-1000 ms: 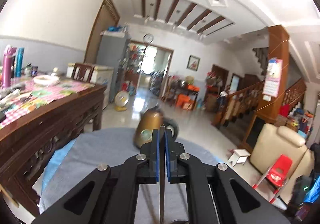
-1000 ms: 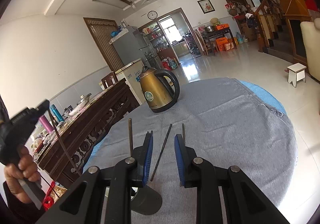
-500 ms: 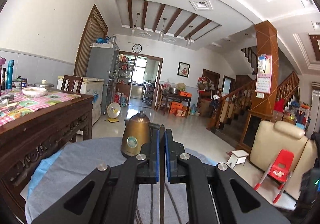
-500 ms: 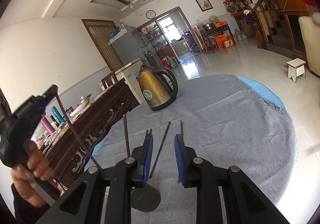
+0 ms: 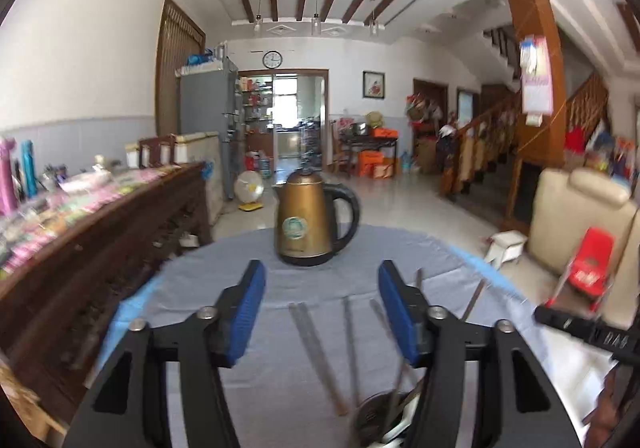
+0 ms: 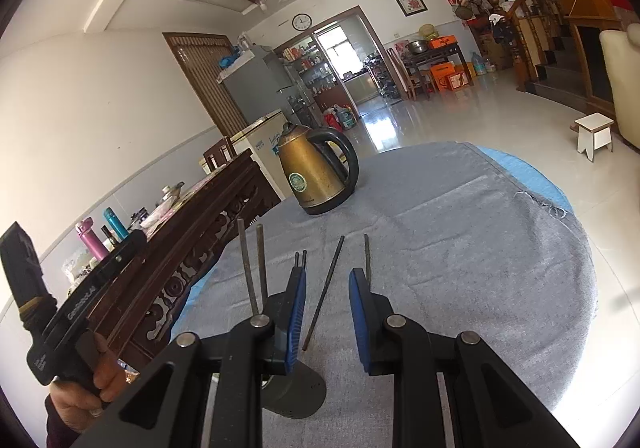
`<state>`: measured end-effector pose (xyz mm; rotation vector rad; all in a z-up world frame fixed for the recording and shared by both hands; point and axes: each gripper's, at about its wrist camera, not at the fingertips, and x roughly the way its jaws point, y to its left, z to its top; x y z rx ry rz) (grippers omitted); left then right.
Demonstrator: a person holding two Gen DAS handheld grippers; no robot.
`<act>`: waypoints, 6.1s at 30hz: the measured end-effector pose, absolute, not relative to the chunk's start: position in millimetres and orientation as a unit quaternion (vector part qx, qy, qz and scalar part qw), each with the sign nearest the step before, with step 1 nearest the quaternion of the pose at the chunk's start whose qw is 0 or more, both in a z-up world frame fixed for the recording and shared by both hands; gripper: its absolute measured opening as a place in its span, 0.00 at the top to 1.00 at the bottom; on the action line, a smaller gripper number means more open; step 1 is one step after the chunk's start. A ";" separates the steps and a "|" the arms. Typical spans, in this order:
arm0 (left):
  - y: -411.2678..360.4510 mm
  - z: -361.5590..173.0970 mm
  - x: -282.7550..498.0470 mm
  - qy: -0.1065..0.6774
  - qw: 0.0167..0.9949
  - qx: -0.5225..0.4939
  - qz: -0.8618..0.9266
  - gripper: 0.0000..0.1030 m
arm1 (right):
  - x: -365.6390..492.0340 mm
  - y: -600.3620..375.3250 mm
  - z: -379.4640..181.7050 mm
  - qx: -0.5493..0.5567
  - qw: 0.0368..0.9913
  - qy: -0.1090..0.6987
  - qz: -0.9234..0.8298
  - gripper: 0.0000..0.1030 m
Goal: Organize utensils
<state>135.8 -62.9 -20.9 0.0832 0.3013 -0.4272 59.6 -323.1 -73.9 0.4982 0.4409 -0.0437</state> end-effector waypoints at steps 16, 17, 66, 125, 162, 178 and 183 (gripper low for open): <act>-16.9 -16.2 122.3 0.161 0.978 0.083 -0.103 0.31 | 61.9 -287.2 -66.1 0.201 0.951 0.234 -0.024 0.66; -13.1 -16.7 123.0 0.163 0.978 0.081 -0.100 0.31 | 62.8 -285.3 -65.6 0.198 0.951 0.236 -0.024 0.66; 1.8 -171.4 270.6 0.441 0.888 0.039 -0.120 0.31 | 169.2 -332.6 -175.9 0.236 0.888 0.389 -0.058 0.66; -170.5 -212.3 517.2 0.702 0.692 0.028 -0.170 0.89 | 416.2 -371.2 -212.2 0.084 0.768 0.634 -0.046 0.91; -165.4 -223.3 483.3 0.683 0.705 0.070 -0.176 0.86 | 387.3 -380.6 -213.1 0.112 0.765 0.633 -0.042 0.91; -119.0 -222.0 476.9 0.701 0.687 0.030 -0.190 0.86 | 385.6 -372.4 -214.8 0.096 0.767 0.633 -0.039 0.91; -102.5 -227.6 474.2 0.700 0.689 0.027 -0.184 0.85 | 388.0 -369.6 -216.1 0.093 0.767 0.634 -0.041 0.91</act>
